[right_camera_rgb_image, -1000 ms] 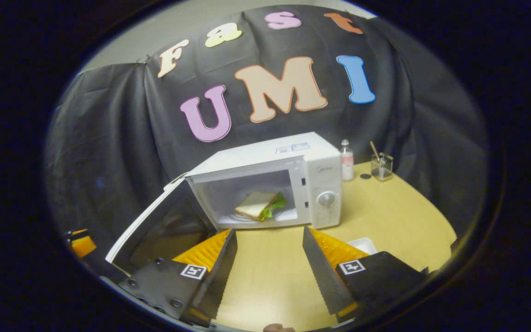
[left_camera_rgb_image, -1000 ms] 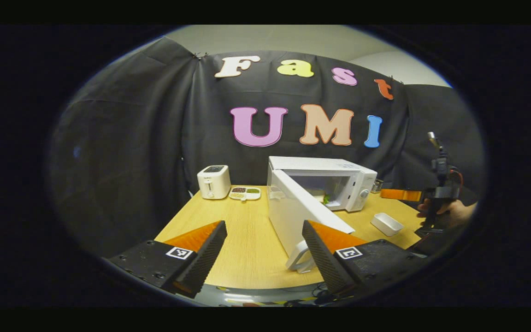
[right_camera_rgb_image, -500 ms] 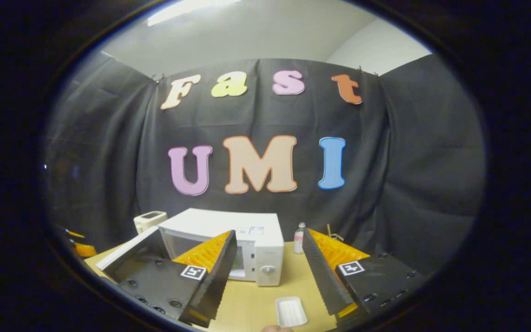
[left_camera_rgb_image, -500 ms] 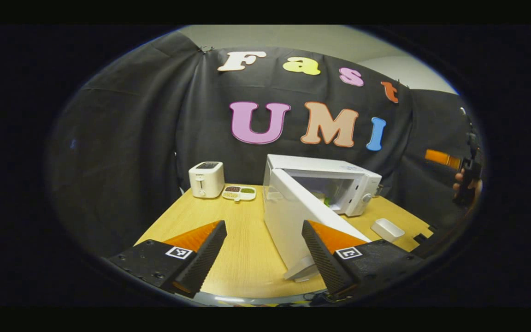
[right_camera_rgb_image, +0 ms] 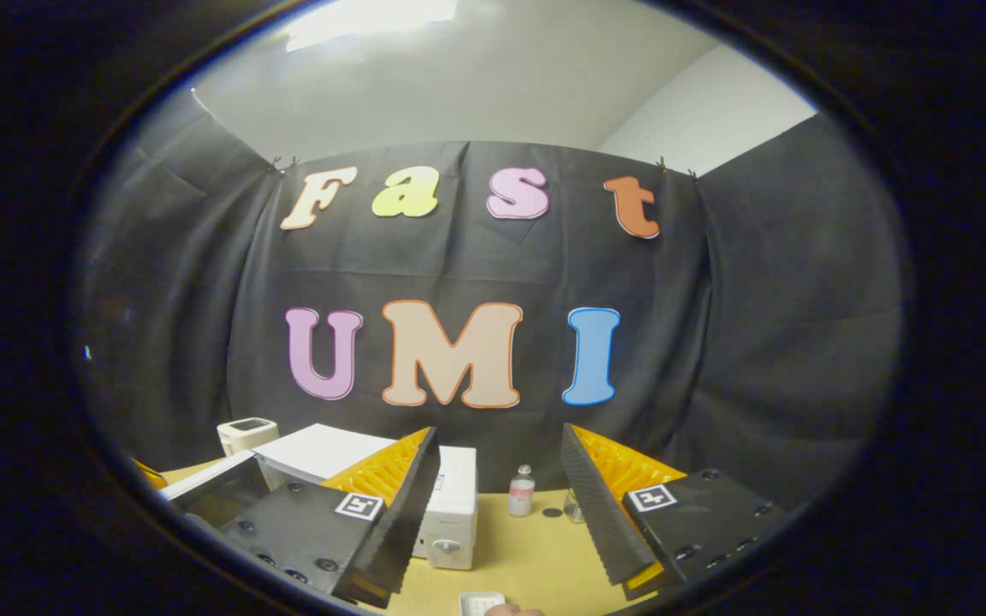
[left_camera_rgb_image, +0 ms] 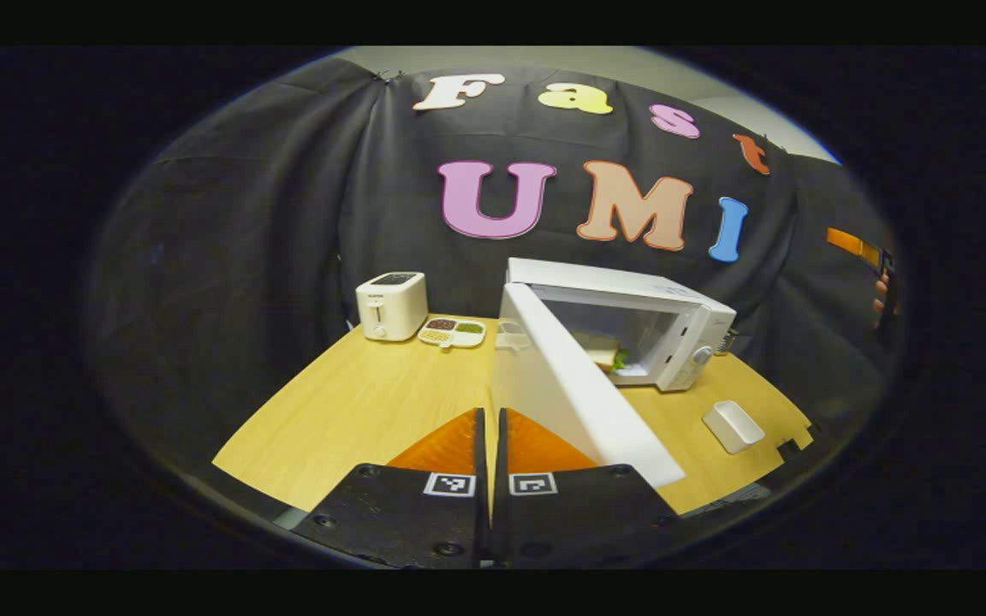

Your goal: Open the microwave oven with the left hand, put the food in, and close the microwave oven.

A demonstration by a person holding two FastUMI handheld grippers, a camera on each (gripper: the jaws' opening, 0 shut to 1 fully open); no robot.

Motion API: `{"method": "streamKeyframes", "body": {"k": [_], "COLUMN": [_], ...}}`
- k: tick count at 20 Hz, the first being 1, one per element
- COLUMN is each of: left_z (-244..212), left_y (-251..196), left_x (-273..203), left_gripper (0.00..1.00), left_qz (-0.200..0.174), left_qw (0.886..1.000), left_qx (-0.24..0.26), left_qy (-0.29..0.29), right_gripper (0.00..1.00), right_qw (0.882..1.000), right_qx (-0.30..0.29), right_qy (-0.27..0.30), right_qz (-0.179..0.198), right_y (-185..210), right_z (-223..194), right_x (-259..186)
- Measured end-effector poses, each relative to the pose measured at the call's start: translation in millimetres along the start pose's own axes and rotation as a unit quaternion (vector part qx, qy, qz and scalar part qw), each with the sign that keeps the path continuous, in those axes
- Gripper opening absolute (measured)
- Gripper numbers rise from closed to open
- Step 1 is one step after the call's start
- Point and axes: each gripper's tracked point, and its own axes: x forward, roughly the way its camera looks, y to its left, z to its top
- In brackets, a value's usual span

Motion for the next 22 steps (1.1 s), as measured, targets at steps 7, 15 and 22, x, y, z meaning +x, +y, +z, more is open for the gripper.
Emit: {"method": "streamKeyframes", "body": {"k": [7, 15, 22], "left_z": [-5, -6, -1], "left_y": [-47, -91, -124], "left_x": [11, 30, 50], "left_gripper": [0.0, 0.0, 0.0], "left_qz": [-0.017, -0.053, -0.078], "left_qw": [0.995, 0.994, 0.992], "left_qx": [0.093, 0.091, 0.086], "left_qy": [0.015, 0.035, 0.046], "right_gripper": [0.86, 0.92, 0.95], "right_qw": [1.0, 0.999, 0.999], "right_qx": [0.013, 0.01, 0.015], "right_qy": [-0.016, 0.013, 0.023], "right_qz": [-0.012, -0.029, -0.03], "right_y": [-33, -58, -70], "right_z": [5, -23, -31], "right_x": [14, 16, 11]}}
